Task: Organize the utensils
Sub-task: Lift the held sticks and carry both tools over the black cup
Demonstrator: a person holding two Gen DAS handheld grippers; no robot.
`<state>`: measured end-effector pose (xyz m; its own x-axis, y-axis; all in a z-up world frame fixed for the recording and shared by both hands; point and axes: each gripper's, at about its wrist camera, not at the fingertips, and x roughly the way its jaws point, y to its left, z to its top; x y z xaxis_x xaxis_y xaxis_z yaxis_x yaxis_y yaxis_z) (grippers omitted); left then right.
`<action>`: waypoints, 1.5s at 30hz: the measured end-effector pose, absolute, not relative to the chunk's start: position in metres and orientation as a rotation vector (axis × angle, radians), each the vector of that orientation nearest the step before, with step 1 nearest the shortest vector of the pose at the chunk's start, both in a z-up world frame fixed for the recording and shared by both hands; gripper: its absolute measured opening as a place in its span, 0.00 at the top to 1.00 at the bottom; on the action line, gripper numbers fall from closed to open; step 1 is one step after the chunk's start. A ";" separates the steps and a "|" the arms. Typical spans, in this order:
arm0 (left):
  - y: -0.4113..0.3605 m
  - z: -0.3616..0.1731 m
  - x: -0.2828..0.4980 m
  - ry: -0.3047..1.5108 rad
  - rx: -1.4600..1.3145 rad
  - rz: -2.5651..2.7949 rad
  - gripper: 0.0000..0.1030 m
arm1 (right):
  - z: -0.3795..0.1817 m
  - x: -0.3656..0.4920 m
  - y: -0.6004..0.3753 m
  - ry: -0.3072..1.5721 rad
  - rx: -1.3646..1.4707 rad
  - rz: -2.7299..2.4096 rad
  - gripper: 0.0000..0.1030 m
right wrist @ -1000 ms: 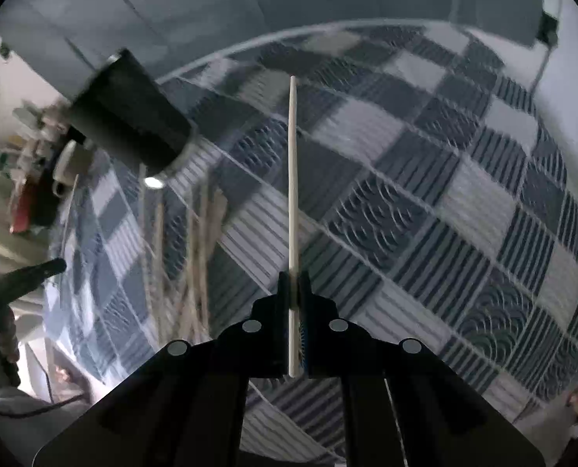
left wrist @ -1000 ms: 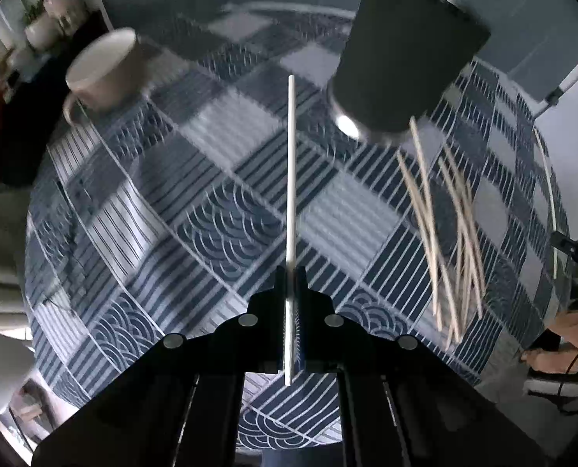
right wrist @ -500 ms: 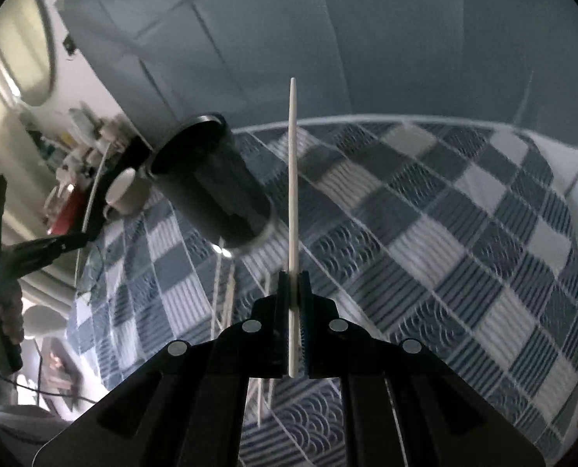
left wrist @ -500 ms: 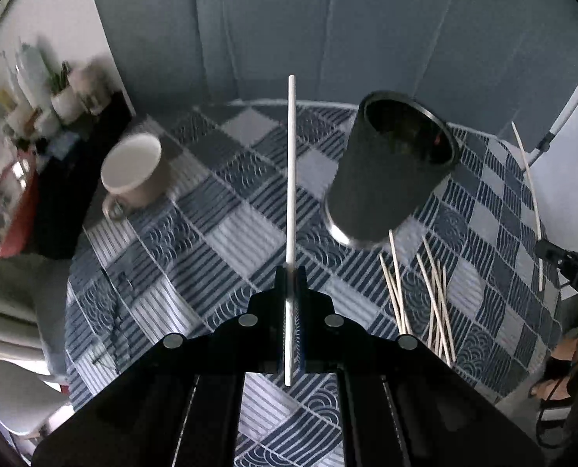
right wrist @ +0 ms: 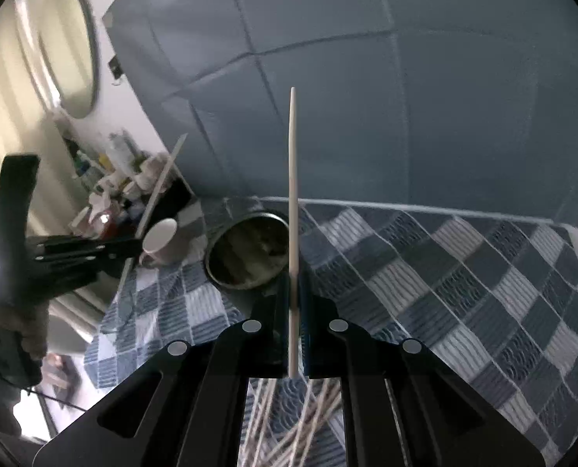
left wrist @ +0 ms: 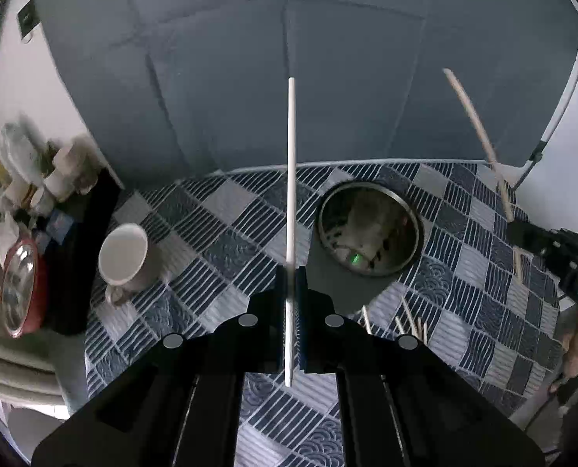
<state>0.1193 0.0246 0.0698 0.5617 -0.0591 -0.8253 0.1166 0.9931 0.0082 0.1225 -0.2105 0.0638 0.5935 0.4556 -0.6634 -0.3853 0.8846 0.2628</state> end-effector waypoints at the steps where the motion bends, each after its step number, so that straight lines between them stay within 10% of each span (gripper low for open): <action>1: 0.022 0.070 0.125 0.973 0.058 -0.114 0.95 | 0.065 0.126 -0.206 0.794 0.090 0.495 0.95; 45: 0.019 0.012 0.183 0.966 -0.264 -0.242 0.95 | 0.008 0.177 -0.134 0.862 0.038 0.510 0.95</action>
